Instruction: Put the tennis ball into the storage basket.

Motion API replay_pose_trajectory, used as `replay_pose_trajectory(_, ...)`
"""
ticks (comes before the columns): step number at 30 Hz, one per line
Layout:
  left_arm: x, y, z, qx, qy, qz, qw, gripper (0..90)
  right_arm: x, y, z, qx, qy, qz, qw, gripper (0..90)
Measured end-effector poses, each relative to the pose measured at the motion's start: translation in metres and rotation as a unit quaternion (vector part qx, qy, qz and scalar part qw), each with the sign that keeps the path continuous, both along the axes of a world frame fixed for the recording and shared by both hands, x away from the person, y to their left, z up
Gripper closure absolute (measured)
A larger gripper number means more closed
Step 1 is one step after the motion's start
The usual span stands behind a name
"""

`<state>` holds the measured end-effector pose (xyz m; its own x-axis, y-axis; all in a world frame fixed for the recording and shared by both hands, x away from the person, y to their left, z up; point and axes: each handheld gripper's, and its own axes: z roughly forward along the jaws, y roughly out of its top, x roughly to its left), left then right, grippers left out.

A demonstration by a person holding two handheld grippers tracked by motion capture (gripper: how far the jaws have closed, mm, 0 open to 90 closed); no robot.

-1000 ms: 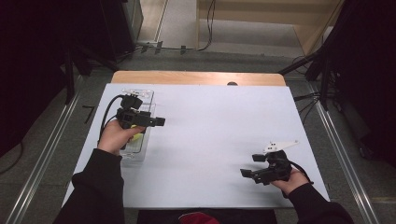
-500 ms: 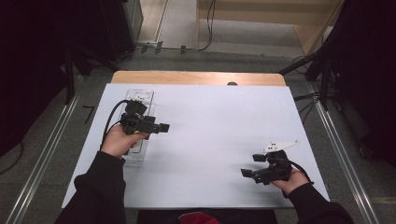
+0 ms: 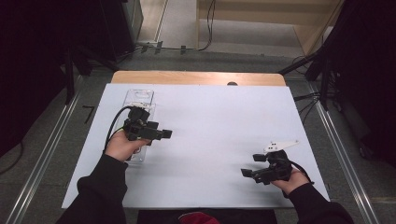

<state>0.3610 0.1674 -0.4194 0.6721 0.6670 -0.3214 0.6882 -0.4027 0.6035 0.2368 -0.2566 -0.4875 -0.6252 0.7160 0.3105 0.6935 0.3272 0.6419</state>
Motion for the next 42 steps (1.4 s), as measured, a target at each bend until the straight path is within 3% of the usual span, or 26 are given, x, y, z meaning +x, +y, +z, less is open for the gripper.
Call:
replay_pose_trajectory(6, -0.005, 0.0, -0.003, -0.013, 0.007, -0.001, 0.9999, 22.4, 0.0, -0.001, 0.0, -0.001, -0.001, -0.001, 1.0, 13.5)
replay_pose_trajectory(14, -0.011, -0.004, -0.006, -0.001, 0.0, -0.006, 1.0, 22.3, 0.0, -0.001, 0.0, -0.002, 0.0, -0.002, 1.0, 13.5)
replay_pose_trajectory(26, -0.024, -0.005, -0.012, -0.016, -0.002, -0.02, 0.9997, 22.3, 0.0, -0.001, 0.0, -0.004, -0.001, -0.004, 1.0, 13.5)
replay_pose_trajectory(42, -0.043, -0.002, -0.022, -0.003, -0.029, -0.049, 0.9984, 22.1, 0.0, -0.001, 0.0, -0.004, -0.001, -0.005, 1.0, 13.5)
